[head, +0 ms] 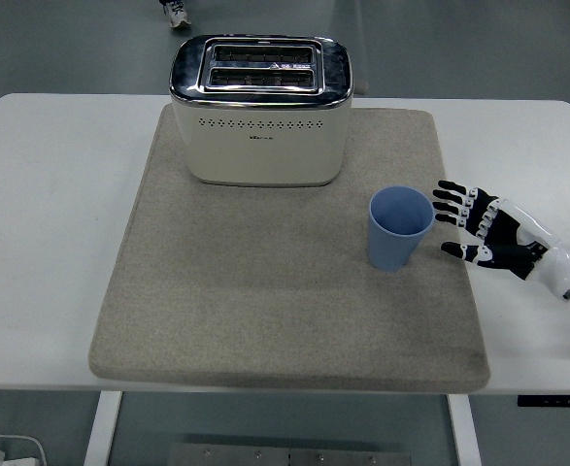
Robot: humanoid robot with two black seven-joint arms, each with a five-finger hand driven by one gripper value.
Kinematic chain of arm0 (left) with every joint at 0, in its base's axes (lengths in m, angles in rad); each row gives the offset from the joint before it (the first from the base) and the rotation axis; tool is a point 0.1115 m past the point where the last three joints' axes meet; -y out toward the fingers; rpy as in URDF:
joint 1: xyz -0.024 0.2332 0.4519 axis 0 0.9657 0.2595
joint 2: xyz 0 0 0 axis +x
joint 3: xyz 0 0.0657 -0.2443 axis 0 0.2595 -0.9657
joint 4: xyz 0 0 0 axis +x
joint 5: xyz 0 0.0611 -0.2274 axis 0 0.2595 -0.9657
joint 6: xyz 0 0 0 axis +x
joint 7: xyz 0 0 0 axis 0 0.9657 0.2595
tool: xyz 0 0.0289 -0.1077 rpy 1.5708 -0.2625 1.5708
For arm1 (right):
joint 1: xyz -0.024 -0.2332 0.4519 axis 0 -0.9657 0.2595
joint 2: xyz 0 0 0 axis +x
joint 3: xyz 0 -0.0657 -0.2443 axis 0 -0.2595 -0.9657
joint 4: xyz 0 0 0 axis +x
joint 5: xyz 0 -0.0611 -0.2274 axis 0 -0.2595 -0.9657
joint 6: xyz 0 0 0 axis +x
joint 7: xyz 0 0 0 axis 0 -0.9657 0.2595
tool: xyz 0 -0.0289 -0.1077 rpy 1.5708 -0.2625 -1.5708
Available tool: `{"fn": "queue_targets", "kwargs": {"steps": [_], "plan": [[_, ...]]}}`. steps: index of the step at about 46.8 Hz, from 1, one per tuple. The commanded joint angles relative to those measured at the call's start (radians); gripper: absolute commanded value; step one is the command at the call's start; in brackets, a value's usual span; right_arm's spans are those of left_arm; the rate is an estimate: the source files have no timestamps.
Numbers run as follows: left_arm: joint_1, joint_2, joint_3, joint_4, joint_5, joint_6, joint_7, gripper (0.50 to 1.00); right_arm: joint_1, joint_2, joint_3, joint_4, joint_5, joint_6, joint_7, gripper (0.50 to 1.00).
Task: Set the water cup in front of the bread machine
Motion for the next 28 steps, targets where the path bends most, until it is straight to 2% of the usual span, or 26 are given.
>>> {"fn": "queue_targets", "kwargs": {"steps": [1,28], "plan": [[0.000,0.000,-0.001,0.000,0.000,0.000,0.000,1.000,-0.001,0.011,0.000,0.001,-0.003,-0.003,0.000,0.926],[0.000,0.000,-0.001,-0.006,0.002,0.000,0.000,1.000,-0.007,0.046,-0.004,0.001,-0.004,-0.017,0.000,0.926]]}}
